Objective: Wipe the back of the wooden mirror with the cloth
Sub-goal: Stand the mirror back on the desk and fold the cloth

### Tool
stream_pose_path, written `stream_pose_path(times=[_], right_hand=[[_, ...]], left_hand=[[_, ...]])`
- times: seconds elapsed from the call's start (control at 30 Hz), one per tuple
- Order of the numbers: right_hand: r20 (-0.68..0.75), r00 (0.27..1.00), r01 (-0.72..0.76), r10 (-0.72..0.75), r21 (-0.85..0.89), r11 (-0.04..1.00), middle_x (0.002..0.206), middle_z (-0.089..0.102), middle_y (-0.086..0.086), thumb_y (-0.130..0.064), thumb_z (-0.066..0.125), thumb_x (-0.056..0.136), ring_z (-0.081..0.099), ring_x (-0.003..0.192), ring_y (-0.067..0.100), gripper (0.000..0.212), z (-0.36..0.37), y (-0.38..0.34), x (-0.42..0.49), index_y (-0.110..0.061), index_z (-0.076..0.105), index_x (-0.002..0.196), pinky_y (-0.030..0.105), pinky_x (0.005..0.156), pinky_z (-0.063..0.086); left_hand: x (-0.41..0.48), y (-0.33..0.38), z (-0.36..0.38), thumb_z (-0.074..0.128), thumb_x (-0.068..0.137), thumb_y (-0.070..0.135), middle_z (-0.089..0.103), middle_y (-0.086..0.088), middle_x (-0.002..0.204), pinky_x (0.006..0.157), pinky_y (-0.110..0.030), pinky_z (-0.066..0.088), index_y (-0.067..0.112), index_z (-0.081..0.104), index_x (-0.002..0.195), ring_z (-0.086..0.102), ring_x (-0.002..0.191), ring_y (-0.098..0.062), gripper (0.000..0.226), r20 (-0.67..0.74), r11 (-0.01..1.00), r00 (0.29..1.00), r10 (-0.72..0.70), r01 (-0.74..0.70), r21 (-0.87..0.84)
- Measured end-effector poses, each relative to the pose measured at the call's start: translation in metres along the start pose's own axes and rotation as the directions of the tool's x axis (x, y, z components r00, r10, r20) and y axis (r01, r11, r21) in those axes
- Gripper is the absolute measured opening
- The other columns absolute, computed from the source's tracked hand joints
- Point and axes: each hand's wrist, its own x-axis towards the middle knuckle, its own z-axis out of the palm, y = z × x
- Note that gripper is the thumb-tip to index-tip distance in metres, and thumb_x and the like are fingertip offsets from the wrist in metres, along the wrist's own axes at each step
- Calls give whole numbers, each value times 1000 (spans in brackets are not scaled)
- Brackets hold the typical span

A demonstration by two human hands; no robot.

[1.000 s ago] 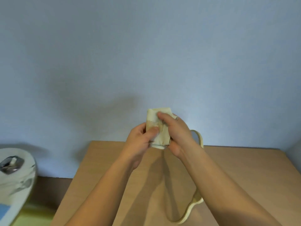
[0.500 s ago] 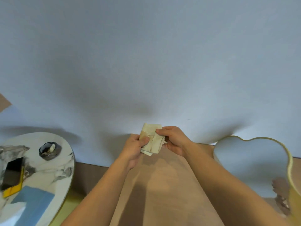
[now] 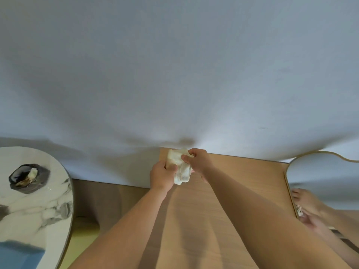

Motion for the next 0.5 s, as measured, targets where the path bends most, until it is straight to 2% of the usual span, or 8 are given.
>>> stream_pose_path(times=[0.07, 0.1, 0.17, 0.23, 0.33, 0.43, 0.5], right_hand=[[-27, 999, 34, -37, -109, 993, 112, 73, 17, -23, 71, 93, 68, 103, 38, 30, 10, 1, 6, -3, 70, 115, 48, 89, 58], [-39, 997, 52, -59, -159, 986, 108, 72, 11, -23, 71, 93, 67, 101, 34, 28, 15, 1, 7, -5, 71, 114, 39, 81, 55], [-81, 993, 66, -86, -230, 971, 83, 68, -1, -20, 71, 91, 63, 84, 25, 8, 23, 4, 9, -13, 71, 96, 27, 61, 43], [-129, 988, 50, -86, -257, 965, 70, 60, -8, -19, 71, 90, 58, 76, 23, 14, 28, 8, 11, -22, 63, 79, 25, 55, 38], [-178, 981, 13, -81, -354, 935, 82, 65, 0, -26, 70, 92, 60, 80, 25, 13, 31, 14, 13, -15, 66, 90, 31, 64, 44], [-219, 973, -27, -70, -411, 911, 100, 68, 3, -35, 68, 94, 65, 89, 27, 23, 34, 13, 11, -13, 65, 100, 33, 65, 46], [-232, 971, -54, -53, -432, 900, 115, 63, 4, -39, 66, 96, 64, 100, 27, 31, 34, 13, 6, -13, 61, 111, 34, 70, 45]], left_hand=[[2, -5, 1, 64, 96, 21, 65, 0, 75, 63, -34, 49, 11, 64, 86, 60, 70, -23, 14, -41, 993, 998, 45, -40, 114], [2, -8, 1, 63, 96, 23, 69, -2, 82, 69, -39, 54, 10, 66, 92, 65, 77, -26, 13, -50, 988, 997, 65, -57, 142], [2, -14, 0, 63, 97, 25, 73, -7, 95, 83, -47, 57, 8, 68, 103, 68, 90, -31, 19, -51, 975, 993, 108, -96, 202], [5, -19, 0, 65, 98, 28, 71, -11, 105, 90, -51, 54, 5, 68, 109, 66, 99, -34, 26, -41, 952, 987, 154, -137, 275], [10, -22, 0, 71, 96, 32, 63, -12, 116, 97, -50, 50, 6, 64, 117, 61, 110, -34, 34, -63, 928, 985, 160, -128, 350], [9, -21, 1, 71, 97, 34, 63, -12, 119, 98, -51, 49, 7, 61, 121, 60, 115, -35, 38, -62, 911, 983, 171, -134, 389], [8, -19, -1, 68, 98, 36, 62, -13, 123, 99, -51, 48, 7, 60, 123, 59, 118, -35, 39, -49, 904, 987, 156, -123, 409]])
